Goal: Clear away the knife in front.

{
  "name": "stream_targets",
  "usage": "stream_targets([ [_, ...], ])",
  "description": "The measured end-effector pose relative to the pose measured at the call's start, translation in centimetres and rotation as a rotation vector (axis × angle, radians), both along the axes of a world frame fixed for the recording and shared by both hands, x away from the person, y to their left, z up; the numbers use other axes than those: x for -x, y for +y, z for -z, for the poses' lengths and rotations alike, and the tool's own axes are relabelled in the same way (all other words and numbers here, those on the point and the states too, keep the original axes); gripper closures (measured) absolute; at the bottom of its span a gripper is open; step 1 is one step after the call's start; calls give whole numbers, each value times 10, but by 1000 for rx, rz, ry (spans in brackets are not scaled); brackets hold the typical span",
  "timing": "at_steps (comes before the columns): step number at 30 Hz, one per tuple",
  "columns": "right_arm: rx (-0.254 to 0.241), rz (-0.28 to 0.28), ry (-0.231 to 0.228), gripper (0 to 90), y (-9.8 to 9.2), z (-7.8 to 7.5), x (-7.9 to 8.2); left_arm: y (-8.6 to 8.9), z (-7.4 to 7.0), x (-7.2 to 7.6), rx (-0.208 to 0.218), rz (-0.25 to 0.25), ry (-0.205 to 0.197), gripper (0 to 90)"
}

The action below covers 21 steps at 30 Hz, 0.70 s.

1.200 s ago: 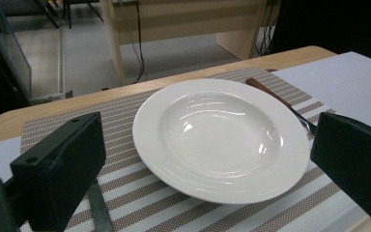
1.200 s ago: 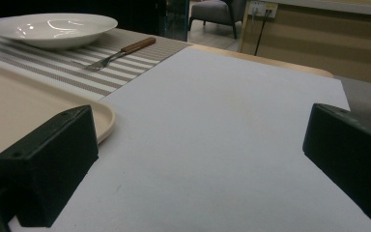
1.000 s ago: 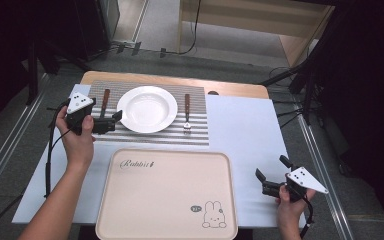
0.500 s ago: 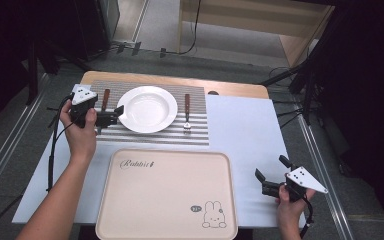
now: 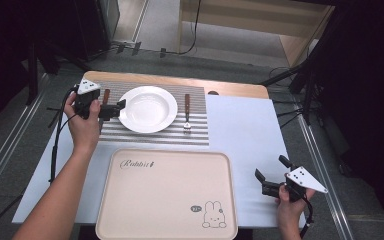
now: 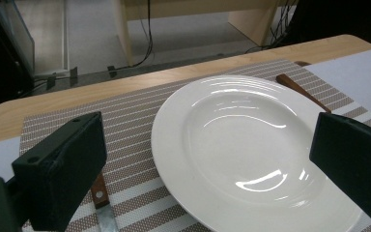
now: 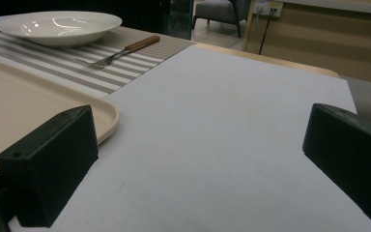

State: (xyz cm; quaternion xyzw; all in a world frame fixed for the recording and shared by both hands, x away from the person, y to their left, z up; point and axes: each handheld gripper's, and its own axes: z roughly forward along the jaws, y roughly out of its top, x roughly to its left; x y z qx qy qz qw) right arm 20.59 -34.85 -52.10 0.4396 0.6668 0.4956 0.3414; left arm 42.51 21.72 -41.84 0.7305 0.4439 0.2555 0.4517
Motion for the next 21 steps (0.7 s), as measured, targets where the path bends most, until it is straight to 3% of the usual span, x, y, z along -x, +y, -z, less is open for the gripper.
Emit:
stream_targets([
  [10,1,0,2,0,0,0,0,-3,-1,-19,-35,-9,41,0],
  [21,3,-2,3,0,0,0,0,1,7,-40,-64,-41,151,0],
])
